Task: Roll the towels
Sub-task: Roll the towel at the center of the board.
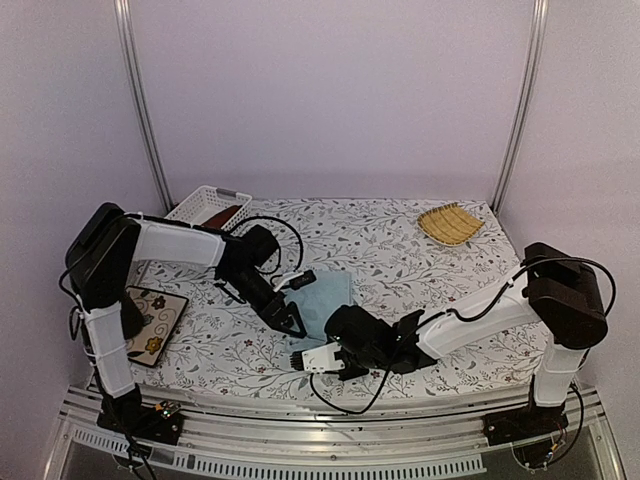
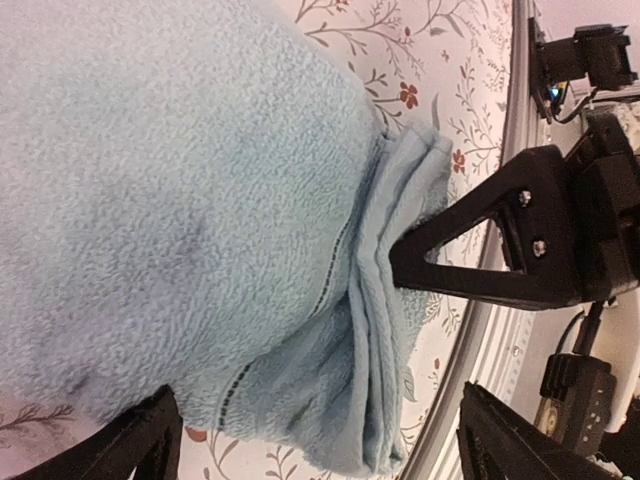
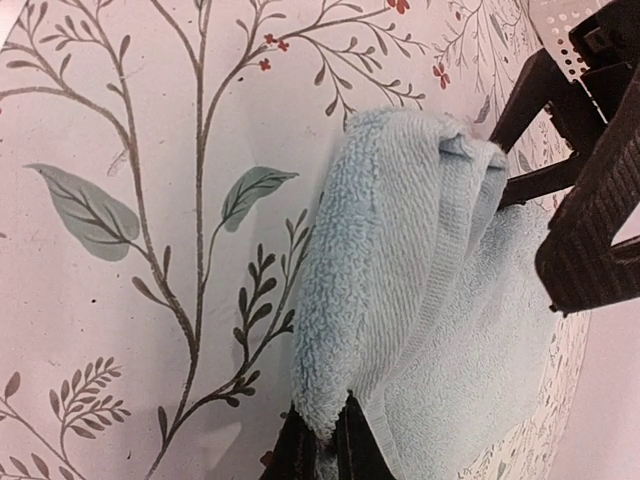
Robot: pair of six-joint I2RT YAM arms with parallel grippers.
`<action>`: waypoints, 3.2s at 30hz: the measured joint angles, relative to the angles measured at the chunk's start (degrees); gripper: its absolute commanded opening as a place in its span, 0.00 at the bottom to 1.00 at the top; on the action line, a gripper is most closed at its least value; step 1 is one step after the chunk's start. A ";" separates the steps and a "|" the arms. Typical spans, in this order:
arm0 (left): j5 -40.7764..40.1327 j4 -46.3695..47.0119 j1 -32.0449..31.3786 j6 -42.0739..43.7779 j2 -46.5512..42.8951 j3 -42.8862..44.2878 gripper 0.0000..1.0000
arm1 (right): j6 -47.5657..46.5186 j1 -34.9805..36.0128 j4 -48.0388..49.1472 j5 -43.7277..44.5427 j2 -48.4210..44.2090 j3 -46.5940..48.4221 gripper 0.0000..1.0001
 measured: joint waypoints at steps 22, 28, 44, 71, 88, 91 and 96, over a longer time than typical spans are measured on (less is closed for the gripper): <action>-18.64 18.67 1.16 -1.51 -33.09 -23.17 0.97 | 3.41 -6.67 -22.40 -23.15 -0.13 12.61 0.02; -21.27 26.34 0.33 -0.44 -42.32 -31.12 0.97 | 4.42 -8.98 -29.73 -32.22 2.93 19.93 0.02; -34.58 32.96 -11.93 12.02 -53.72 -42.71 0.95 | 7.76 -12.59 -42.51 -46.97 13.16 29.86 0.02; -51.06 37.09 -32.83 24.04 -36.22 -44.74 0.76 | 10.21 -15.23 -47.91 -54.21 17.16 34.29 0.02; -52.89 45.18 -33.22 23.21 -35.06 -44.92 0.74 | 10.19 -15.52 -47.89 -54.34 17.16 34.29 0.02; -52.72 45.75 -33.24 22.84 -32.20 -44.78 0.69 | 10.19 -15.52 -47.87 -54.34 17.16 34.29 0.02; -54.14 46.99 -33.27 22.27 -28.20 -43.80 0.65 | 10.19 -15.52 -47.84 -54.34 17.16 34.29 0.02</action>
